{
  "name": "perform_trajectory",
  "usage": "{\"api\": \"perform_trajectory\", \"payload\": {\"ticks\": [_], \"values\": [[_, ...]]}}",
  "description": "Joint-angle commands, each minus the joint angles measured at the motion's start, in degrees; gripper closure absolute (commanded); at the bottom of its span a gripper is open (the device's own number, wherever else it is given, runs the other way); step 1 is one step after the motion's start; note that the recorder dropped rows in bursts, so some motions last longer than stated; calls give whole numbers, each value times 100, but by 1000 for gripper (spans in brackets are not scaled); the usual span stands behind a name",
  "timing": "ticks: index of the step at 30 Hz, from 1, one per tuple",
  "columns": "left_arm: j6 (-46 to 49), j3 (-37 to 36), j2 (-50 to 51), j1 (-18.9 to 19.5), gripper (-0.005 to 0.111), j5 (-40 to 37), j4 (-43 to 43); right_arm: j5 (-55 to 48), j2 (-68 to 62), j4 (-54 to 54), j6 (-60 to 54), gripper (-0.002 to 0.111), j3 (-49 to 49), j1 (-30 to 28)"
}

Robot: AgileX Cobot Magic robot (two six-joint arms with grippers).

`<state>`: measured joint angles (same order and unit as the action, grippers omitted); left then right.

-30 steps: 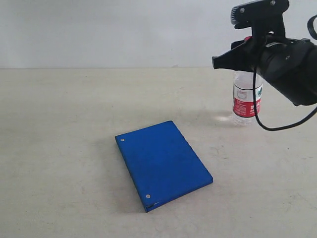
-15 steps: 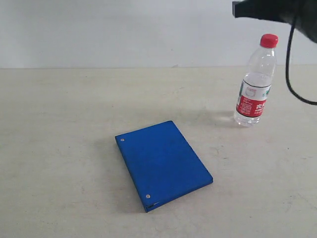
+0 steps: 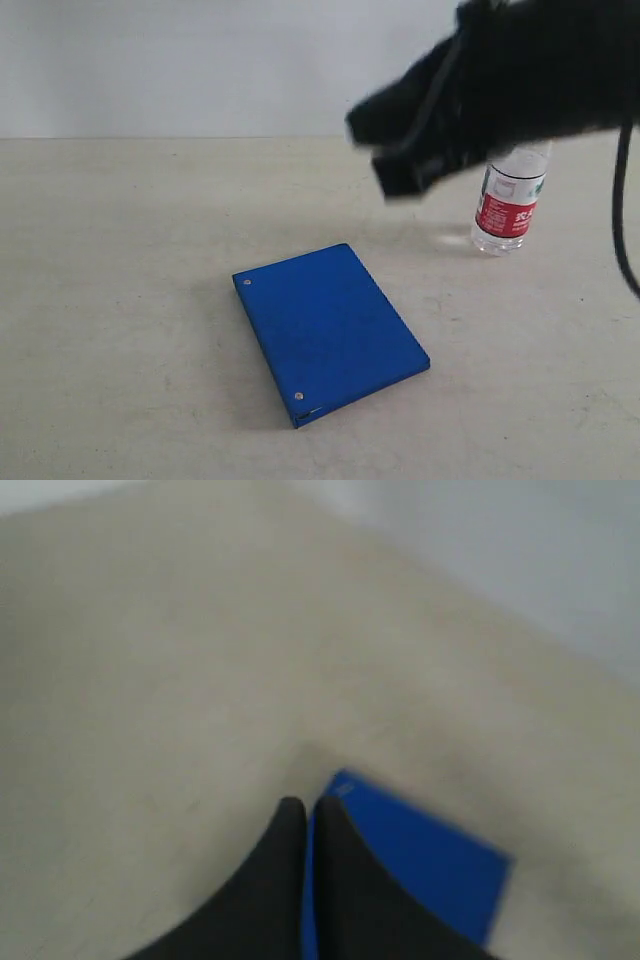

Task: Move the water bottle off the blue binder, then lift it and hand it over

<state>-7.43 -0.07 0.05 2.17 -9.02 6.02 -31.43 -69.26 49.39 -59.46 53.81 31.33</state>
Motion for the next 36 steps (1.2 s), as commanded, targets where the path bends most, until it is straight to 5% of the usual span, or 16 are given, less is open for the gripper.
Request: {"api": "perform_trajectory", "payload": {"ticks": [1, 3, 7, 9, 16, 22, 27, 29, 33, 36], "values": [[-3, 7, -5, -2, 102, 47, -20, -1372, -293, -127, -259, 108, -65, 138], [-175, 7, -5, -2, 102, 130, -204, -1406, -388, -137, -92, 108, -65, 125], [-2194, 7, -5, -2, 102, 436, -2831, -1281, -480, -150, 617, 108, -158, 125], [-2518, 7, -5, -2, 102, 312, -3398, -1374, -557, -178, 673, 106, -291, 125], [-2518, 7, -5, -2, 102, -1466, -3992, -1358, -1159, -218, 1015, 63, -907, 125], [-2444, 7, -5, -2, 102, -1944, -4140, -1329, -1258, -356, 1398, 61, -919, 125], [-2444, 158, -5, -13, 102, -1032, -4497, -1972, -1204, -718, 1568, 61, -845, 125], [-1692, 558, -5, -13, 102, -929, -4938, -2390, -1066, -948, 1662, 64, -739, 125], [1243, 2177, -5, -2, 102, -1438, -4982, -2229, -447, -955, 1651, 83, -686, 125], [2089, 3162, 594, 102, 102, -2084, -4577, -1724, -72, -1174, 1829, 94, -686, 125]]}}
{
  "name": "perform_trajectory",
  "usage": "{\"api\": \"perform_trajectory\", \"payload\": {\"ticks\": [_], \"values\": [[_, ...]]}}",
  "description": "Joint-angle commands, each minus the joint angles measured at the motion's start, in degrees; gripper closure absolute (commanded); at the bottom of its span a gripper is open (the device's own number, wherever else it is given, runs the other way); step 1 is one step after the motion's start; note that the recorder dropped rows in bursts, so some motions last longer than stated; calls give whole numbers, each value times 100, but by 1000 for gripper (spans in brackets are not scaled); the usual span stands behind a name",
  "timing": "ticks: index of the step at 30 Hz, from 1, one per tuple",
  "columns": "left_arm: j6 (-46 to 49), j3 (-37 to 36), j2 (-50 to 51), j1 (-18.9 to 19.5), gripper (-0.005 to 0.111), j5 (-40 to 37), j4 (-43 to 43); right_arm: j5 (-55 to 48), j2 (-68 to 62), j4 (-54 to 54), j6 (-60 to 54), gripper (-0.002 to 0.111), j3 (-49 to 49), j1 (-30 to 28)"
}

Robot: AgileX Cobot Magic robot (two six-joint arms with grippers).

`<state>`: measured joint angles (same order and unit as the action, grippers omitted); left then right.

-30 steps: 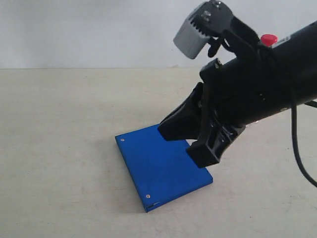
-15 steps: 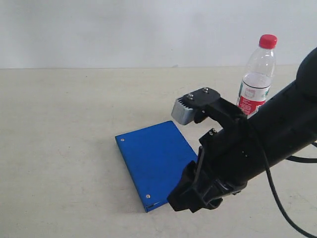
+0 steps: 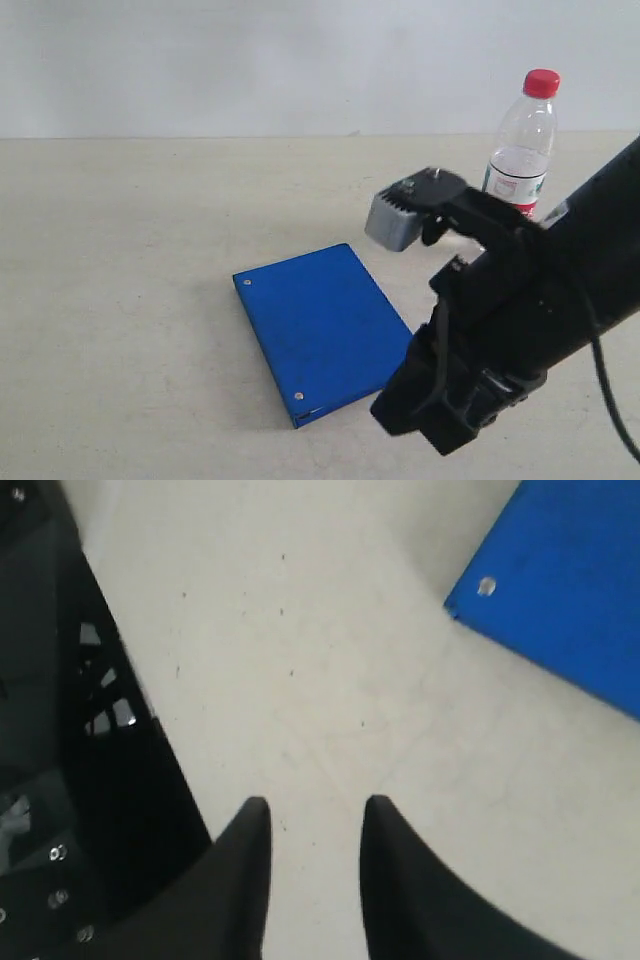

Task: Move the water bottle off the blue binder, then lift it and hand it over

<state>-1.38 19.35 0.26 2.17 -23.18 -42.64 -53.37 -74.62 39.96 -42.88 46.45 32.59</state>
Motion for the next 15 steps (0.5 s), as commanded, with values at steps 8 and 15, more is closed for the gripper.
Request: {"api": "perform_trajectory", "payload": {"ticks": [8, 15], "values": [[3119, 1770, 3674, 402, 102, -1972, -354, 656, -28, -843, 833, 50, 49, -1], [4610, 1770, 5788, 402, 96, -2469, -2165, 1499, -622, -2559, 2649, 40, 70, -1]]}}
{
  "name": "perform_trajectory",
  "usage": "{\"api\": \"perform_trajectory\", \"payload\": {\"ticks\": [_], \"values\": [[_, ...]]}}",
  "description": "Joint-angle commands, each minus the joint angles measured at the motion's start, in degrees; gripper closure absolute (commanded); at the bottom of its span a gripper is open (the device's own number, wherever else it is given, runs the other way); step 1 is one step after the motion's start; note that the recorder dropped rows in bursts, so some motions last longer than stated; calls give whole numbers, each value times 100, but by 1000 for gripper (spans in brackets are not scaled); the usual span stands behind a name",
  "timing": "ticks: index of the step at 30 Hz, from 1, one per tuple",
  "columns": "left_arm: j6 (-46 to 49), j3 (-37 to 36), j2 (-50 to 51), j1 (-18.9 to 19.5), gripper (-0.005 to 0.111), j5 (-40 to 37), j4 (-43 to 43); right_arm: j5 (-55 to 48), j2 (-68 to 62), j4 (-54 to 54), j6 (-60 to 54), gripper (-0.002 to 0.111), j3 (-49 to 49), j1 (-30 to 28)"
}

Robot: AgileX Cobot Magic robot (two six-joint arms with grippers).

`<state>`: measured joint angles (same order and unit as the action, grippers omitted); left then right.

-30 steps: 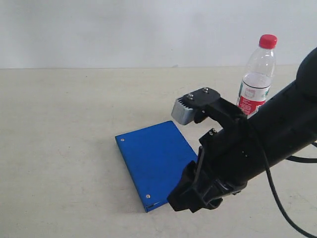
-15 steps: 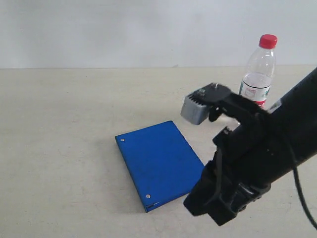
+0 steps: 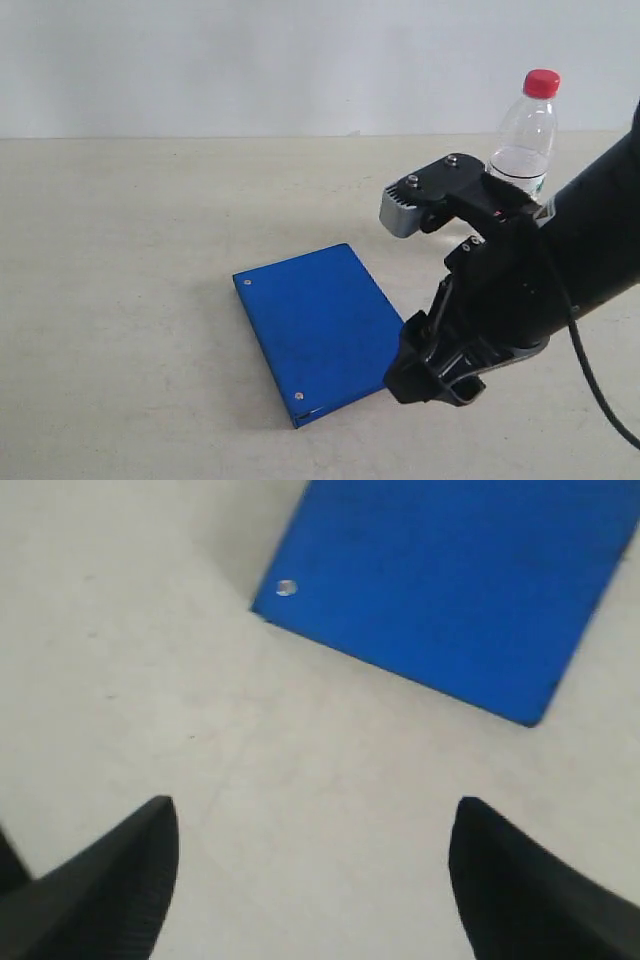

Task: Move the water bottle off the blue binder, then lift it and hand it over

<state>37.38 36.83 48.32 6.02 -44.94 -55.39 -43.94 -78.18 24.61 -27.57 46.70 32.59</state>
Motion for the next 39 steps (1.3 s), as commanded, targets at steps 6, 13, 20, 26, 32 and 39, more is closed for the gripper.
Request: {"api": "perform_trajectory", "payload": {"ticks": [6, 13, 20, 26, 32, 39], "values": [[1309, -27, 2487, 7, 61, -305, -1650, 288, -1235, -1099, 1306, 40, 565, -10], [2137, -27, 3894, -563, 50, -110, -2433, -361, -2372, 75, 19, 39, 1803, -218], [3294, -27, 4925, -1197, 50, 351, -4102, -604, -2645, 2267, -1941, 39, 2132, -1393], [3814, 88, 5394, -1397, 50, 478, -4455, -1086, -3191, 2833, -2069, 39, 2132, -1989], [3873, 228, 5821, -1408, 50, 619, -4455, -910, -3670, 2856, -2188, 39, 2132, -1999], [3873, 426, 6328, -1408, 50, 531, -4455, -561, -3893, 2615, -2188, 39, 2132, -1999]]}}
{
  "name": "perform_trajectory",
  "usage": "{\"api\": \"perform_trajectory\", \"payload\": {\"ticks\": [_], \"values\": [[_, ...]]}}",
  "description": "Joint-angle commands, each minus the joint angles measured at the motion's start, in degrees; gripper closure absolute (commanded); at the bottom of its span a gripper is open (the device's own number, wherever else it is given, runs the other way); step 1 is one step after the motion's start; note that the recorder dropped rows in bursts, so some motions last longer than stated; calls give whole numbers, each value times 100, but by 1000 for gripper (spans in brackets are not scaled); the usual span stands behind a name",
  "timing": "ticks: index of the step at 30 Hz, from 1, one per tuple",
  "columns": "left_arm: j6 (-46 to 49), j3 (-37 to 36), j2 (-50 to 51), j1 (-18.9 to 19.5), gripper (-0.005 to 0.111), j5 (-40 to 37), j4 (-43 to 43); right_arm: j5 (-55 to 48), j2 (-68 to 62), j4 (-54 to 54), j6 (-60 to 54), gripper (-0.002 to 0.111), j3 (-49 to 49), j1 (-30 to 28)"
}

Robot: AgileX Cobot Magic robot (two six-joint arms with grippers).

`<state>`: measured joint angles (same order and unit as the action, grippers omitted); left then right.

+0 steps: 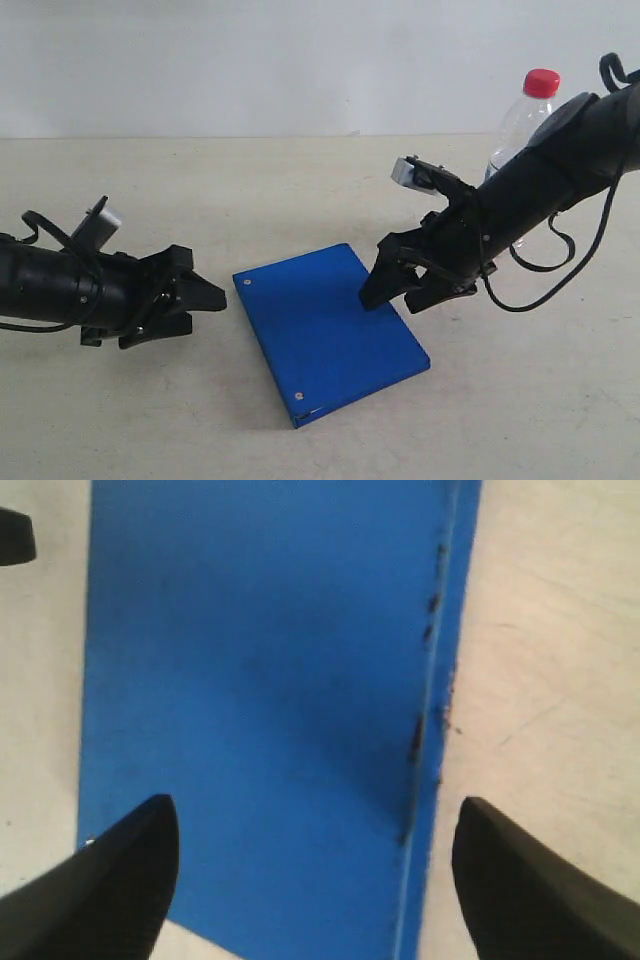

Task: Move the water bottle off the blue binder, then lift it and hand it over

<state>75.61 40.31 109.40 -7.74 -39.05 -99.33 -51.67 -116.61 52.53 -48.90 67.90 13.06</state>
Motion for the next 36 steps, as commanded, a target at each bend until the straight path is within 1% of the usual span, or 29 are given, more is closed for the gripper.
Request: {"api": "perform_trajectory", "payload": {"ticks": [1, 6, 9, 12, 16, 20, 23, 24, 29, 36], "values": [[50, 79, 257, -32, 50, -86, -62, 270, -60, -203, -54, 39, 11, -45], [208, 108, 450, -32, 50, -140, -62, 562, -125, -277, -68, 39, 11, -45], [208, 216, 572, -32, 50, -175, -62, 484, -277, -254, -68, 39, 11, -45], [208, 397, 698, -32, 50, -532, -62, 10, -488, -79, -195, 39, 11, -45], [208, 691, 888, -32, 50, -1058, -62, -926, -742, 446, -862, 39, 11, -45], [208, 732, 918, -32, 50, -1031, -62, -1792, -783, 1199, -1402, 39, 11, -45], [290, 732, 918, -32, 50, -1043, -62, -1829, -783, 1804, -1779, 39, 11, -45], [290, 732, 918, -32, 50, -1043, -62, -1829, -757, 1876, -1749, 40, 11, -45], [302, 732, 918, -32, 50, -1043, -62, -1829, -727, 1848, -1749, 40, 11, -9], [674, 754, 918, -21, 50, -1043, -62, -1829, -737, 1608, -1722, 40, 11, 138]]}}
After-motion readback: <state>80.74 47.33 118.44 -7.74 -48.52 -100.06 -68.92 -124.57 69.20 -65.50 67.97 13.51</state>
